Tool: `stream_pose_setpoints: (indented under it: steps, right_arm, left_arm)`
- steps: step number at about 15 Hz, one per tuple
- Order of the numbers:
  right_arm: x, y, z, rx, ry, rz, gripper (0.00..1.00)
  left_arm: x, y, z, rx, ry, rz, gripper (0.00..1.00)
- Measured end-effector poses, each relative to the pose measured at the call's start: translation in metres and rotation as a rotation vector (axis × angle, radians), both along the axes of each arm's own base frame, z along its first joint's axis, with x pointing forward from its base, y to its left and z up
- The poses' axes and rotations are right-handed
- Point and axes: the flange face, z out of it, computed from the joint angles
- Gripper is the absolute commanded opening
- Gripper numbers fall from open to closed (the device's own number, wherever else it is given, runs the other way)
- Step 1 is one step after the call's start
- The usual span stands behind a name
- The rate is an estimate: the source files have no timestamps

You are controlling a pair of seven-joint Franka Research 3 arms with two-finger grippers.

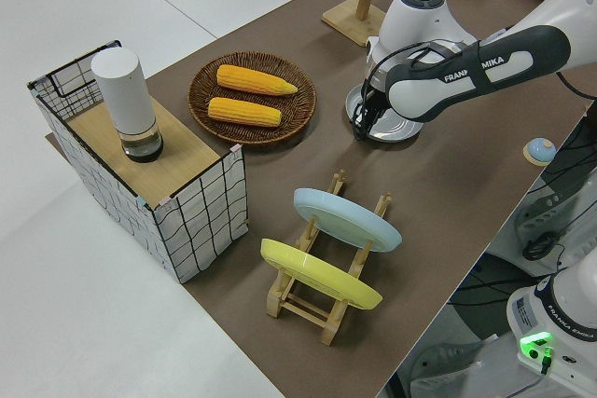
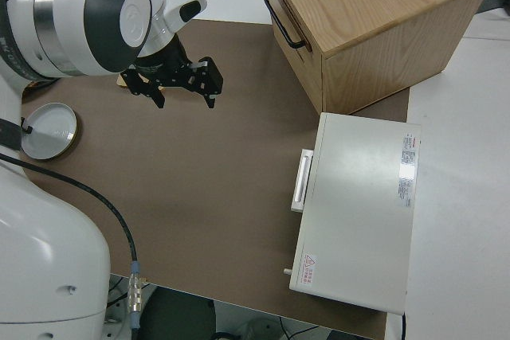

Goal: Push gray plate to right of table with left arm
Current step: 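Lower the left gripper against the gray plate's rim, then push the gray plate with the left gripper across the table toward the toaster oven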

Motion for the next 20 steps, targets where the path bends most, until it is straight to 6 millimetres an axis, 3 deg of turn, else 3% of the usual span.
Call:
stream_pose_setpoints:
  steps: [11, 20]
  right_arm:
    - [0.0, 0.0, 0.0, 0.0, 0.0, 0.0, 0.983]
    - [0.0, 0.0, 0.0, 0.0, 0.0, 0.0, 0.983]
  left_arm:
    - [0.001, -0.004, 0.006, -0.004, -0.014, 0.002, 0.0]
    - [-0.008, -0.061, 0.006, -0.014, -0.011, 0.017, 0.0]
